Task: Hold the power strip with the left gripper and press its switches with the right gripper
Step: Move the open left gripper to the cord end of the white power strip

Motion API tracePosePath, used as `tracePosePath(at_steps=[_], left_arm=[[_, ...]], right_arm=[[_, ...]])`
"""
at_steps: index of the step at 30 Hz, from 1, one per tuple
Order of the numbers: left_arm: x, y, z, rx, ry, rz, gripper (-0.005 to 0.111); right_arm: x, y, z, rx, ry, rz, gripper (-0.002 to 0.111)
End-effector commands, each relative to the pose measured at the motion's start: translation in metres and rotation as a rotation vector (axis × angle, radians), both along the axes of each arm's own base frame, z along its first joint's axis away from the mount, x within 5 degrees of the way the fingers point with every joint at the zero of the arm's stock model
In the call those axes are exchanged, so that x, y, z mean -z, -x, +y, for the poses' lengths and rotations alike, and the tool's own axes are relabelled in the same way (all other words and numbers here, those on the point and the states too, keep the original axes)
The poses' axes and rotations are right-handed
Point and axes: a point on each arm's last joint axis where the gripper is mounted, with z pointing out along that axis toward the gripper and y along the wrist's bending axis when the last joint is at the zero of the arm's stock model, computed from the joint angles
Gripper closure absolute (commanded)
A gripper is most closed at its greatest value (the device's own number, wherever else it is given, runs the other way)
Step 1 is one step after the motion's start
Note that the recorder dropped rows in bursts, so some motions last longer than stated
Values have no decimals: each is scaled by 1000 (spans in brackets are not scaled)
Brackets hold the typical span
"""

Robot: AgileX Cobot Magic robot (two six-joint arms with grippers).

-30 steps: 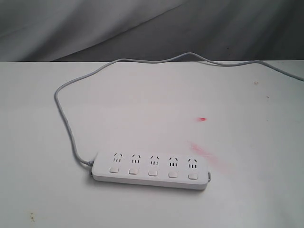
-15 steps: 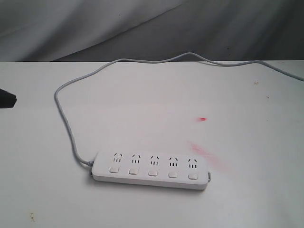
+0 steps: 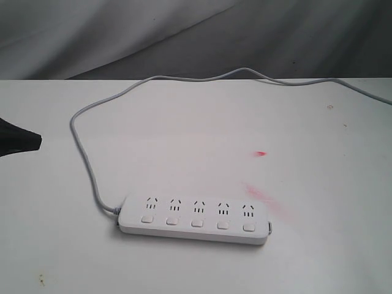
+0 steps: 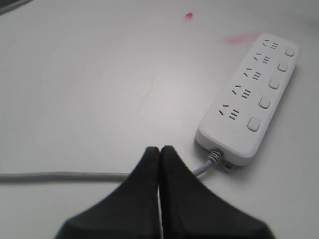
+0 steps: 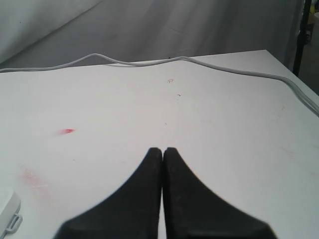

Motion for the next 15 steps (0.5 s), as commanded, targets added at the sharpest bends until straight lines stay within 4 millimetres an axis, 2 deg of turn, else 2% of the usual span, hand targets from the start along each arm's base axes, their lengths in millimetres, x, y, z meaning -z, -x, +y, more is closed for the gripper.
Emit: tracePosePath(at_steps=[1, 3, 5, 10, 11, 12, 15], left_arm=[[18, 0, 2, 24, 16, 55, 103], [24, -1, 2, 23, 27, 72, 95], [29, -2, 3, 21, 39, 87, 80], [40, -4, 4, 27, 52, 119, 20], [42, -5, 5, 27, 54, 122, 15], [44, -7, 5, 29, 57, 127, 14], [48, -13, 6, 53, 42, 132, 18]], right_arm=[[1, 0, 0, 3, 5, -4, 108], [1, 0, 0, 3, 5, -4, 108], [1, 0, 0, 3, 5, -4, 108], [1, 0, 0, 3, 5, -4, 108], [1, 0, 0, 3, 5, -4, 108], [1, 0, 0, 3, 5, -4, 108], [1, 0, 0, 3, 5, -4, 108]])
